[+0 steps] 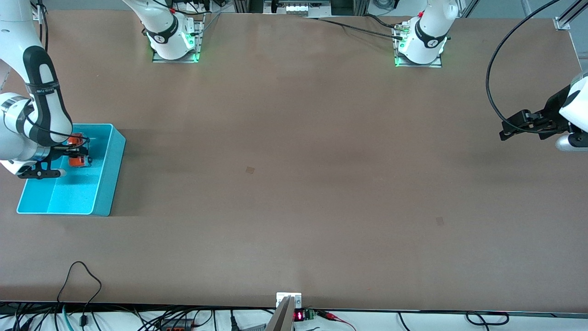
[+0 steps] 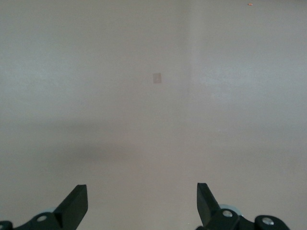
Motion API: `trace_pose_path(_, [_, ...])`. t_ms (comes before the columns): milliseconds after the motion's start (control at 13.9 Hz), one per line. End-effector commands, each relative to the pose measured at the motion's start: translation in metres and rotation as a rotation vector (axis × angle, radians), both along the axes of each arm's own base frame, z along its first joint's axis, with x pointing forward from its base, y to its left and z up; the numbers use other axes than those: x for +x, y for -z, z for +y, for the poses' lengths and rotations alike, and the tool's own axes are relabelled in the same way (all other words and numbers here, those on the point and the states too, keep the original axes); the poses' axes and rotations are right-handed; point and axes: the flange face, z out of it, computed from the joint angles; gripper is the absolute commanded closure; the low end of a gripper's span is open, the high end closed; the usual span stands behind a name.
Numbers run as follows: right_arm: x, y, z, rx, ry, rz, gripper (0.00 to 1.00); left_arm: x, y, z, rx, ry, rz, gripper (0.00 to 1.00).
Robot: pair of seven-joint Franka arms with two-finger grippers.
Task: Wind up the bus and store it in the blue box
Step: 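Open the right gripper to drop the bus inside the box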
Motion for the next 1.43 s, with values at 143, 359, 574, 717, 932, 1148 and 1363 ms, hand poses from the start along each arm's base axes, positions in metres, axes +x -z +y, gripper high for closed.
trace_pose_path(143, [0.007, -0.002, -0.001, -0.019, -0.005, -0.001, 0.07, -0.002, -0.011, -0.001, 0.015, 0.016, -0.032, 0.00])
trace_pose_path(359, [0.023, -0.032, 0.002, -0.019, -0.029, -0.048, 0.00, -0.002, -0.011, -0.006, 0.013, 0.025, -0.032, 0.00])
trace_pose_path(574, [0.051, -0.117, 0.038, 0.033, -0.076, -0.078, 0.00, -0.004, -0.010, -0.003, 0.005, 0.015, -0.014, 0.00])
trace_pose_path(717, [0.060, -0.173, 0.065, 0.031, -0.126, -0.144, 0.00, -0.011, -0.007, -0.002, 0.002, 0.006, 0.039, 0.00])
trace_pose_path(932, [0.065, -0.244, 0.113, -0.010, -0.243, -0.097, 0.00, -0.010, -0.009, -0.003, 0.002, 0.018, 0.023, 0.00])
trace_pose_path(1148, [0.063, -0.312, 0.170, 0.088, -0.258, -0.135, 0.00, -0.009, -0.007, -0.001, 0.003, 0.014, 0.019, 0.00])
trace_pose_path(1363, [0.051, -0.349, 0.208, 0.093, -0.237, -0.163, 0.00, -0.011, -0.008, -0.001, 0.003, 0.013, 0.017, 0.00])
